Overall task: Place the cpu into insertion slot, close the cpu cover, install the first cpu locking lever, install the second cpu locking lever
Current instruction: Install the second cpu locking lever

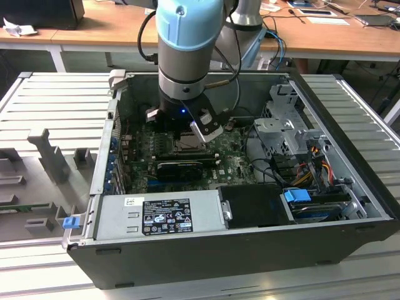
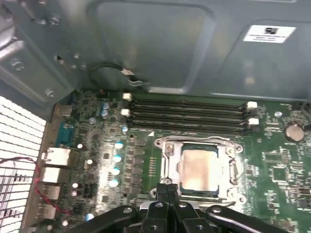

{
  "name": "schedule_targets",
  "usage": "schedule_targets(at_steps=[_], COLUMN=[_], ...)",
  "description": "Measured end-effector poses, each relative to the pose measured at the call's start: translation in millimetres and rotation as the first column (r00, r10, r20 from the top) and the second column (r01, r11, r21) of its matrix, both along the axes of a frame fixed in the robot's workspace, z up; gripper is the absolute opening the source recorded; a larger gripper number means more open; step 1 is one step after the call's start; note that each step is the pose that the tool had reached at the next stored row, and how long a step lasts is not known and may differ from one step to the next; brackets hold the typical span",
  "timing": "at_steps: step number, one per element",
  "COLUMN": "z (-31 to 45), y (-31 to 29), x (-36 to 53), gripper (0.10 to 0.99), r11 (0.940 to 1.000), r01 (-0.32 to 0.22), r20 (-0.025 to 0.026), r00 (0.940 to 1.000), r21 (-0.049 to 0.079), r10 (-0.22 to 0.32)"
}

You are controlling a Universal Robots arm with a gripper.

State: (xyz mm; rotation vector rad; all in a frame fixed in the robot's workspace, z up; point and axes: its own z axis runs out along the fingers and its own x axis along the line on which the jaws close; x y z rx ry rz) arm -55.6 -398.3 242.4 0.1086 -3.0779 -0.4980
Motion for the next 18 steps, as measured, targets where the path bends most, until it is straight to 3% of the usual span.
schedule_targets(at_steps=[2, 4, 10, 11, 13, 18], z=[0.0, -0.1, -5.8, -7.2, -10.1, -19.7], y=[0.0, -0.4, -14.8, -15.2, -15.3, -15.3], x=[12.9, 20.7, 20.8, 18.3, 4.3, 1.3], gripper=[0.106, 0.106, 0.106, 0.106, 0.106, 0.106], r11=[1.0000, 1.0000, 1.0000, 1.0000, 1.0000, 1.0000], r01=[0.000, 0.000, 0.000, 0.000, 0.000, 0.000], r20=[-0.0127, -0.0195, -0.0202, -0.0200, -0.0202, -0.0202], r00=[0.9999, 0.9998, 0.9998, 0.9998, 0.9998, 0.9998], r21=[0.002, 0.003, 0.003, 0.003, 0.003, 0.003], r10=[0.000, 0.000, 0.000, 0.000, 0.000, 0.000])
